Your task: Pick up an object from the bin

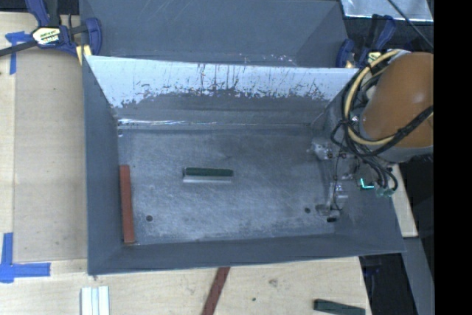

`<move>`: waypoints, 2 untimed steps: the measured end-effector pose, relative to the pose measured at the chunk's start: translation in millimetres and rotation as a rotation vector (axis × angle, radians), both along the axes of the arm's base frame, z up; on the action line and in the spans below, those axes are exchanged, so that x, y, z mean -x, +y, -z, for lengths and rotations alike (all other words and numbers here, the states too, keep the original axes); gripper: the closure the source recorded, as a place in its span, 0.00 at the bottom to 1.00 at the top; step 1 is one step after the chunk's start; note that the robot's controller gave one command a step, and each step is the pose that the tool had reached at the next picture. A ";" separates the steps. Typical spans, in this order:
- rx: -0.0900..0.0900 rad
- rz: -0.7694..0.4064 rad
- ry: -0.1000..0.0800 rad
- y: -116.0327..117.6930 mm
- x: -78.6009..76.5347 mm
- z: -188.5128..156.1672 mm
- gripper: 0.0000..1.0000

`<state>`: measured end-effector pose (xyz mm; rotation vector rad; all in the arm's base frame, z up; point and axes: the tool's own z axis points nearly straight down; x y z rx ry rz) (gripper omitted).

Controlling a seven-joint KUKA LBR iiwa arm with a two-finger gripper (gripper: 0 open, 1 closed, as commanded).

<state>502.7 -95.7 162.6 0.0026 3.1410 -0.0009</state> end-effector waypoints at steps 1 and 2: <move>0.000 -0.069 -0.002 -2.7 -0.5 3.9 0.00; 0.002 -0.056 -0.010 33.1 -17.3 55.9 0.00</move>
Offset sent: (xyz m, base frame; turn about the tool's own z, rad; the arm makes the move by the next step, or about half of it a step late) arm 0.0237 0.0598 -0.0860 -0.0238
